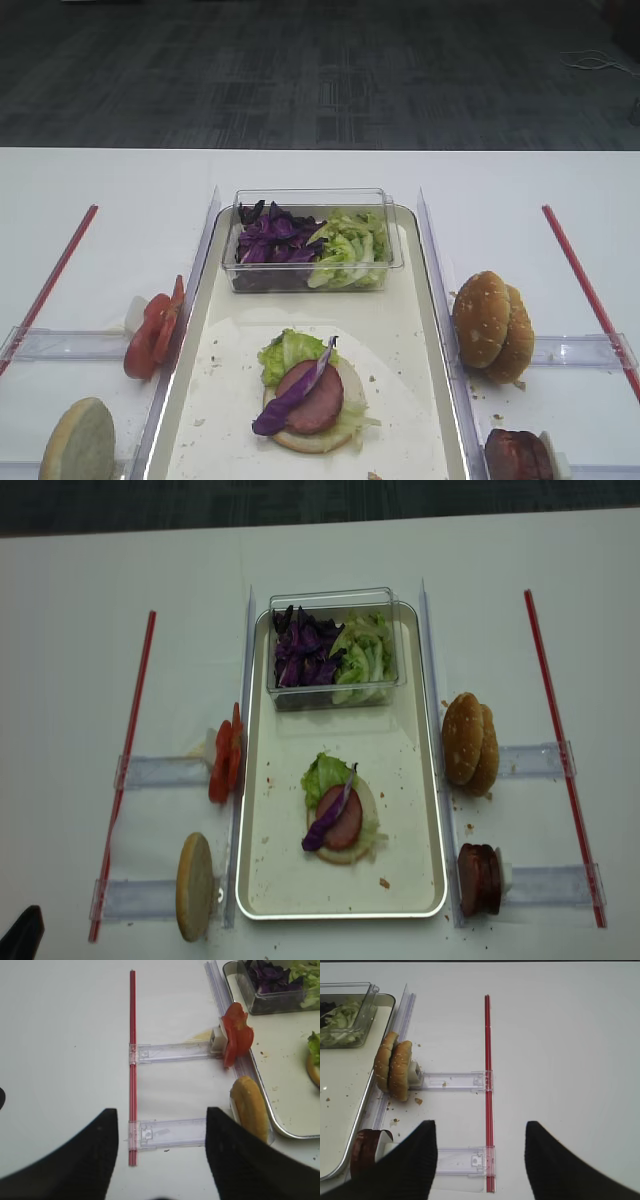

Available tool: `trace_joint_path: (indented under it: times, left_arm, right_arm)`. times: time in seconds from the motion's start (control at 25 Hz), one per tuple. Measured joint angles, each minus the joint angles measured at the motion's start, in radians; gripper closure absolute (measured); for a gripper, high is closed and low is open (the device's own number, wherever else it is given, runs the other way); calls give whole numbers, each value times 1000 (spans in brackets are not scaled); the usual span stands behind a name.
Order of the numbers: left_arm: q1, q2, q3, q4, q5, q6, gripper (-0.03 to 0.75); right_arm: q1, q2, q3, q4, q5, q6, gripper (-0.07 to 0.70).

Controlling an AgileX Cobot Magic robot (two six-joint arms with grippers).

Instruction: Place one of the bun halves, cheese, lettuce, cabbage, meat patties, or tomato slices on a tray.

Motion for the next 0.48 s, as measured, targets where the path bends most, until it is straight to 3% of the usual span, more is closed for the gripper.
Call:
trace_joint_path:
  times: [0.48]
  left_arm:
    - [0,0,0,0,0,0,318]
  right_arm:
    - [0,0,0,0,0,0,226]
